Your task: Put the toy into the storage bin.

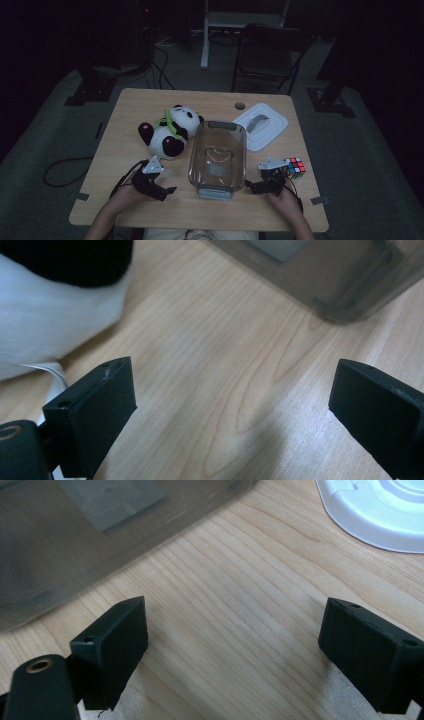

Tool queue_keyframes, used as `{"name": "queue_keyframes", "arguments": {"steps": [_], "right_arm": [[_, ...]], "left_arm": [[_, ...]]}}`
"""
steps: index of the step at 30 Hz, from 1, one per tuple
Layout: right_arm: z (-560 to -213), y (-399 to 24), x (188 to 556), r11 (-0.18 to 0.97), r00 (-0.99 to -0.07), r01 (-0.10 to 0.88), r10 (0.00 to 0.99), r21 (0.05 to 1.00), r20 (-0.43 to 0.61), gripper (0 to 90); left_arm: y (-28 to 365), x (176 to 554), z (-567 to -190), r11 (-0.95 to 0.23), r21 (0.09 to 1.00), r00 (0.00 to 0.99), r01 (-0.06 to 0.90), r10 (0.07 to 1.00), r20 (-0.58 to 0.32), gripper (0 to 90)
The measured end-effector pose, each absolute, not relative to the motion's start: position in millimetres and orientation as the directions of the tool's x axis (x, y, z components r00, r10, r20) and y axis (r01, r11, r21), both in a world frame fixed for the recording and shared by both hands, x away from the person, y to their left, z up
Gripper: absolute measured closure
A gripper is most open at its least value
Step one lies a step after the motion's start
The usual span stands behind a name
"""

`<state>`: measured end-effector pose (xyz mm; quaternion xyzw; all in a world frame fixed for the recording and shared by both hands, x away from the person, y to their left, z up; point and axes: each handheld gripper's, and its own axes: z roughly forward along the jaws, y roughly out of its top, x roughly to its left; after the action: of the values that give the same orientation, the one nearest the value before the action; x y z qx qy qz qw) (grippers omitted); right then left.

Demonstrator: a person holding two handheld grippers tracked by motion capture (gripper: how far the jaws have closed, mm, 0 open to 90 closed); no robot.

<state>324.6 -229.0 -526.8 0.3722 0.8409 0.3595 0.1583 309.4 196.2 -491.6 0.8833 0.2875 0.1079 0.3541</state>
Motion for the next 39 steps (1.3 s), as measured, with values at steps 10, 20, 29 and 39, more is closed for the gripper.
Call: {"name": "queue_keyframes", "arguments": {"steps": [10, 20, 29, 39], "right_arm": [[-526.8, -229.0, 324.6, 0.464, -0.673, 0.512, 0.74, 0.722, 0.002, 11.8], [-526.7, -229.0, 324.6, 0.465, -0.673, 0.513, 0.74, 0.722, 0.002, 11.8], [-526.8, -229.1, 324.8, 0.465, -0.673, 0.511, 0.739, 0.723, 0.0, 11.8], [-526.7, -229.0, 324.6, 0.464, -0.673, 0.513, 0.74, 0.722, 0.002, 11.8]], "left_arm": [[199.4, 317.1, -455.5, -0.577, 0.72, 0.814, 0.386, 0.581, 0.029, 5.5], [201.2, 332.1, -426.3, -0.552, 0.754, 0.8, 0.356, 0.597, 0.06, 5.5], [207.5, 360.0, -401.0, -0.511, 0.784, 0.769, 0.353, 0.635, 0.067, 6.2], [208.8, 398.2, -390.1, -0.461, 0.797, 0.719, 0.39, 0.693, 0.049, 6.2]]}}
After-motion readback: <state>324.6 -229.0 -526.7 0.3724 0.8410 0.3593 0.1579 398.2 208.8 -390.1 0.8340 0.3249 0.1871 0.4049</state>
